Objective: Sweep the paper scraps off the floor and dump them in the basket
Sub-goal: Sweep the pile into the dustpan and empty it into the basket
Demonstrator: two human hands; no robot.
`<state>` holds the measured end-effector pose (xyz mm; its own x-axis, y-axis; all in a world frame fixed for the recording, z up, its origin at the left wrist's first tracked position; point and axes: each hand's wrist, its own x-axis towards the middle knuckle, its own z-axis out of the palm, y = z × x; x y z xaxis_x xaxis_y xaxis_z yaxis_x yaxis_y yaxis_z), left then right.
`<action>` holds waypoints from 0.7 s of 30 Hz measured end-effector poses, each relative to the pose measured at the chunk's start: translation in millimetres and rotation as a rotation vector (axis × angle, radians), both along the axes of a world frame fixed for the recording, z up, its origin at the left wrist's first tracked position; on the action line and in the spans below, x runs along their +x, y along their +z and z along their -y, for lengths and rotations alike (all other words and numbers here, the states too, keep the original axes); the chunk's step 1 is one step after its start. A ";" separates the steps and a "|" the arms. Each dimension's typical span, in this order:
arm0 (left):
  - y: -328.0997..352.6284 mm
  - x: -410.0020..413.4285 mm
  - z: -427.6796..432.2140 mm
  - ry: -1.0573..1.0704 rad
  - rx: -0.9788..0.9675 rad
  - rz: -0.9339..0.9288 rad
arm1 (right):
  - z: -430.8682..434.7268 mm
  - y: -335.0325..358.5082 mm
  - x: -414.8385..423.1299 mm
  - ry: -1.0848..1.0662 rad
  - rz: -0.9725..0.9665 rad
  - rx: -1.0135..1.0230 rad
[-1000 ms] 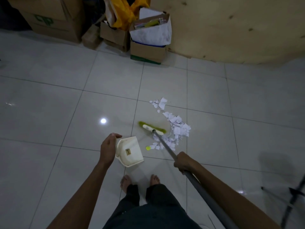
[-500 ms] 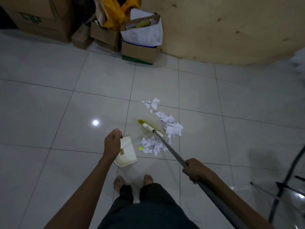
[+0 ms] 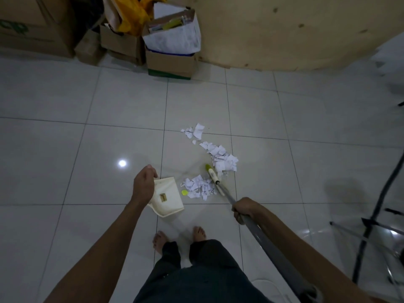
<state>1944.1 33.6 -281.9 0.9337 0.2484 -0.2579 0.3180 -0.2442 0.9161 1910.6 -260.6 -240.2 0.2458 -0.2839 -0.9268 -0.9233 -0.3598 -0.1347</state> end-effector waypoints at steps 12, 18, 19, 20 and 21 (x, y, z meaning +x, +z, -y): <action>-2.9 -1.8 -7.9 0.029 -0.008 0.008 | -39.1 22.4 -11.1 -0.015 -0.070 0.154; -4.8 -8.1 -10.9 0.058 -0.016 -0.008 | -17.7 55.2 -1.8 0.025 -0.047 0.111; -4.0 -9.6 -12.3 0.058 -0.013 -0.008 | -15.0 59.9 -0.7 0.053 -0.036 0.093; -3.2 -10.4 -12.1 0.056 -0.006 -0.010 | -11.9 63.8 0.7 0.086 -0.027 0.075; -2.6 -11.2 -12.6 0.050 0.006 -0.011 | -10.2 65.2 2.0 0.121 -0.016 0.061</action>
<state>1932.8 46.2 -284.5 0.9171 0.2964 -0.2665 0.3399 -0.2327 0.9112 1912.6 -250.5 -175.0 0.2598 -0.1960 -0.9456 -0.8757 -0.4604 -0.1451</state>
